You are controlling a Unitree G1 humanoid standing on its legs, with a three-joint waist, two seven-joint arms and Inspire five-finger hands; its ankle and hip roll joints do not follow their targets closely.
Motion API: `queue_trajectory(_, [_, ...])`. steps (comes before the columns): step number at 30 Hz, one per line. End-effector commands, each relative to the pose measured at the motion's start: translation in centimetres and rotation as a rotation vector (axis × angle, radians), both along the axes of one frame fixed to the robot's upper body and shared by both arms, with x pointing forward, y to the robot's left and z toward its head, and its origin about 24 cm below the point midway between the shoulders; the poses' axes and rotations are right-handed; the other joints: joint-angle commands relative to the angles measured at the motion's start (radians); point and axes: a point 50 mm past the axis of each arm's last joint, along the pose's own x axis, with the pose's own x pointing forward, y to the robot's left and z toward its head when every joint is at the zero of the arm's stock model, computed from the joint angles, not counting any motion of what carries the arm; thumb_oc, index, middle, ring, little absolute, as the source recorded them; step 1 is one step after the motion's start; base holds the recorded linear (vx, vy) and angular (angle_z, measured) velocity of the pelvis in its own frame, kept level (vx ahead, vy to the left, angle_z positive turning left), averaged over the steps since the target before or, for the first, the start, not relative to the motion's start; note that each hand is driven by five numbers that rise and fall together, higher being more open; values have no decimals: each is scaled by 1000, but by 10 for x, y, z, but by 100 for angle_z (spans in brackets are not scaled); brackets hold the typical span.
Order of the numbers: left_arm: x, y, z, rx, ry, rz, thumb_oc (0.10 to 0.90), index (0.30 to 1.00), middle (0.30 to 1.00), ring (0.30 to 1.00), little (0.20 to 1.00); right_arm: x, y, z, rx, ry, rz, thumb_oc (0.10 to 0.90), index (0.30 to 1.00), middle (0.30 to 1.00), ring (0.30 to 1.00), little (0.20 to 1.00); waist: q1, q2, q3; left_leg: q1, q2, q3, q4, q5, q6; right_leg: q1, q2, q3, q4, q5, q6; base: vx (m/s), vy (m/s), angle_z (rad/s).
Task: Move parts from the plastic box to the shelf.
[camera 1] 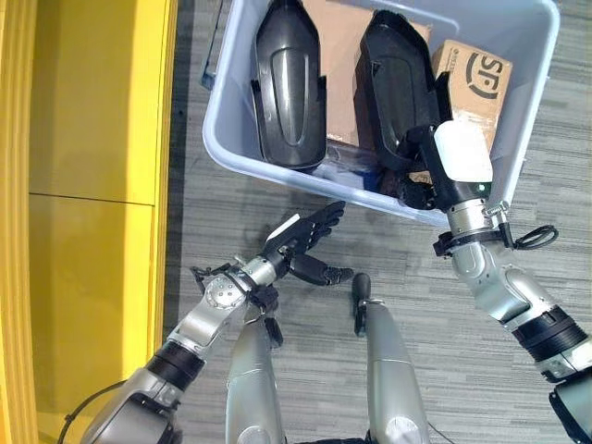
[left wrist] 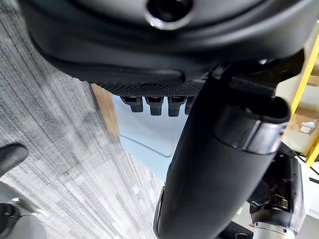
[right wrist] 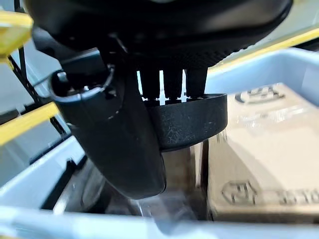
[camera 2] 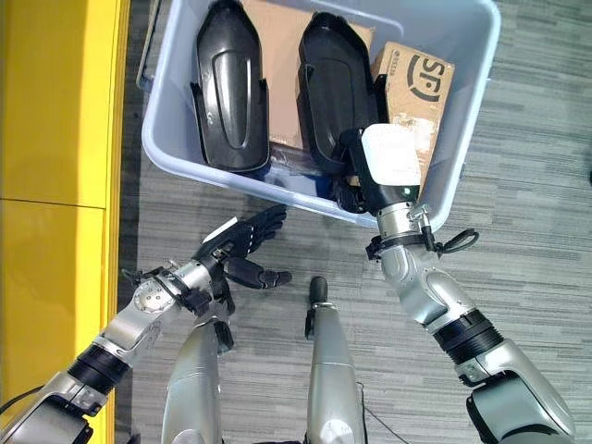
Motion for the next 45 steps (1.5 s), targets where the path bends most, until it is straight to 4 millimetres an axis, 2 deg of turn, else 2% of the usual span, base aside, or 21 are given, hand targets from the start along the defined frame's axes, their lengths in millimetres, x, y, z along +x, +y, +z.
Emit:
queue_trajectory(1, [-11,-31,46,-175,-222,-143,900,1000,1000,1000,1000,-32,7,91,16,-480,99,400,300,300,300,300,-35,43,-13,90,94,-44,-54,-67,-51,80,-3,-62,-12,-62,-16,7,27,-4])
queue_trajectory(2, [-11,-31,46,-175,-220,-143,900,1000,1000,1000,1000,-33,7,91,14,-481,100,400,300,300,300,300,-35,42,-13,99,95,-42,-58,-67,-51,88,-3,-62,-16,-61,-15,23,77,-5])
queue_trajectory(3, [-12,-32,47,-181,-218,-147,900,1000,1000,1000,1000,-36,7,95,7,-486,103,400,300,300,300,300,-38,38,-13,153,101,-34,-81,-66,-54,136,-6,-59,-42,-58,-11,24,65,-3])
queue_trajectory(9, [-12,-33,49,-183,-219,-147,900,1000,1000,1000,1000,-39,7,101,15,-510,114,400,300,300,300,300,-45,34,-13,237,110,-19,-115,-64,-57,211,-9,-55,-84,-49,-6,21,55,-5])
queue_trajectory(17, [-15,-36,47,-206,-208,-126,900,1000,1000,1000,1000,-45,7,104,86,-519,173,400,300,300,300,300,-54,35,-75,363,121,8,-177,-61,-66,339,-12,-54,-169,-36,0,52,68,-6])
queue_trajectory(18, [-20,-35,43,-204,-211,-135,900,1000,1000,1000,1000,-46,8,104,109,-523,183,400,300,300,300,300,-43,35,-92,377,118,6,-186,-62,-69,363,-14,-61,-193,-33,-1,48,70,-9])
queue_trajectory(20, [-49,-9,34,-213,-194,-194,900,1000,1000,1000,1000,-55,-4,103,143,-500,196,400,300,300,300,300,0,60,-122,441,91,-14,-218,-62,-74,469,-38,-96,-267,-17,6,85,167,2])
queue_trajectory(22, [-63,5,33,-198,-169,-220,900,1000,1000,1000,1000,-61,-10,94,148,-465,204,400,300,300,300,300,19,74,-151,477,68,-24,-227,-68,-70,532,-50,-118,-309,-7,14,124,179,17])
queue_trajectory(26, [-75,19,28,-189,-116,-250,900,1000,1000,1000,1000,-63,-10,80,156,-416,217,400,300,300,300,300,49,88,-200,504,43,-39,-226,-79,-57,594,-66,-148,-366,23,25,130,108,24])
queue_trajectory(27, [-82,26,25,-173,-77,-283,900,1000,1000,1000,1000,-65,-10,68,170,-379,224,400,300,300,300,300,65,94,-237,531,21,-54,-229,-94,-44,637,-88,-159,-410,54,49,182,53,20])
queue_trajectory(29, [-86,27,23,-148,-48,-332,900,1000,1000,1000,1000,-66,-11,57,183,-359,210,400,300,300,300,300,67,91,-262,557,-2,-78,-235,-114,-29,672,-90,-135,-429,60,63,161,-22,19])
queue_trajectory(31, [-90,25,22,-123,-21,-402,900,1000,1000,1000,1000,-70,-14,46,191,-344,176,400,300,300,300,300,60,87,-284,578,-23,-117,-246,-125,-15,703,-61,-89,-428,49,59,80,-129,53])
queue_trajectory(33, [-94,20,25,-106,-16,-471,900,1000,1000,1000,1000,-77,-19,37,189,-329,137,400,300,300,300,300,39,87,-301,579,-41,-189,-270,-117,-2,715,16,2,-379,-1,31,-4,-159,99])
queue_trajectory(34, [-94,18,26,-106,-20,-483,900,1000,1000,1000,1000,-79,-18,34,184,-322,135,400,300,300,300,300,36,88,-304,577,-47,-208,-276,-113,0,710,39,21,-356,-2,25,-28,-112,106])
queue_trajectory(35, [-94,17,27,-106,-20,-485,900,1000,1000,1000,1000,-80,-18,33,183,-319,136,400,300,300,300,300,34,87,-305,576,-49,-215,-278,-111,1,706,45,24,-343,-5,22,-81,-247,116])
queue_trajectory(36, [-94,17,30,-116,-33,-471,900,1000,1000,1000,1000,-83,-17,28,175,-296,163,400,300,300,300,300,34,81,-307,566,-53,-252,-277,-104,-2,713,86,32,-319,-51,-10,-96,-259,115])
queue_trajectory(38, [-92,16,32,-137,-44,-453,900,1000,1000,1000,1000,-83,-15,27,162,-284,186,400,300,300,300,300,40,77,-301,555,-49,-267,-277,-91,-9,712,114,24,-295,-76,-33,-129,-270,69])
queue_trajectory(42, [-89,14,31,-138,-65,-424,900,1000,1000,1000,1000,-78,-6,25,162,-249,260,400,300,300,300,300,47,69,-266,523,-5,-299,-295,-15,-33,697,176,17,-203,-126,-69,-134,-302,48])
queue_trajectory(43, [-88,17,29,-126,-64,-419,900,1000,1000,1000,1000,-77,-3,23,163,-240,284,400,300,300,300,300,49,59,-257,502,24,-293,-314,-10,-35,697,192,10,-182,-138,-73,-146,-332,26])
queue_trajectory(45, [-86,20,27,-122,-62,-405,900,1000,1000,1000,1000,-78,-1,20,164,-244,305,400,300,300,300,300,39,49,-251,477,47,-266,-320,-18,-33,695,195,-8,-166,-145,-74,-143,-276,41])
